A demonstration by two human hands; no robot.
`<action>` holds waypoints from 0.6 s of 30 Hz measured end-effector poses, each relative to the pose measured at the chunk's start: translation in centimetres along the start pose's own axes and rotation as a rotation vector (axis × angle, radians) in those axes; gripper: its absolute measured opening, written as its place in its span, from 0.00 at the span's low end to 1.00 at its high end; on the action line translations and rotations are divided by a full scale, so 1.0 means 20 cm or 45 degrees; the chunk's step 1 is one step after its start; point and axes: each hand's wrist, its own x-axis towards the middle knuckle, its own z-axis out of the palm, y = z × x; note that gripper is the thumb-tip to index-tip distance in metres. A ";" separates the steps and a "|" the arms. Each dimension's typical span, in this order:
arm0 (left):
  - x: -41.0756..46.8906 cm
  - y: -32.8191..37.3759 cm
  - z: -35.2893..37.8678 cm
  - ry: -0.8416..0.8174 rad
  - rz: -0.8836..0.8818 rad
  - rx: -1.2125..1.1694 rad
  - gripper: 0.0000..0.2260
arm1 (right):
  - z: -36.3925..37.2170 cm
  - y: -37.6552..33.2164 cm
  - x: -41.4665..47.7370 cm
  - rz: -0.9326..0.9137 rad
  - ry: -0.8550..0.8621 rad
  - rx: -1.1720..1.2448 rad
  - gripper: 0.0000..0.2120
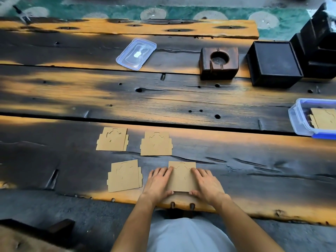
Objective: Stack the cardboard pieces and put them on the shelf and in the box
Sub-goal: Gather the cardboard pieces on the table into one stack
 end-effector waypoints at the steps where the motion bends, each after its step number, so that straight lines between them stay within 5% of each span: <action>1: 0.00 0.01 0.01 -0.005 -0.008 0.007 0.43 | 0.01 0.00 0.00 0.003 0.000 -0.003 0.42; 18: -0.03 0.05 0.18 -0.022 -0.070 0.003 0.27 | 0.16 0.03 0.01 -0.073 0.013 -0.065 0.33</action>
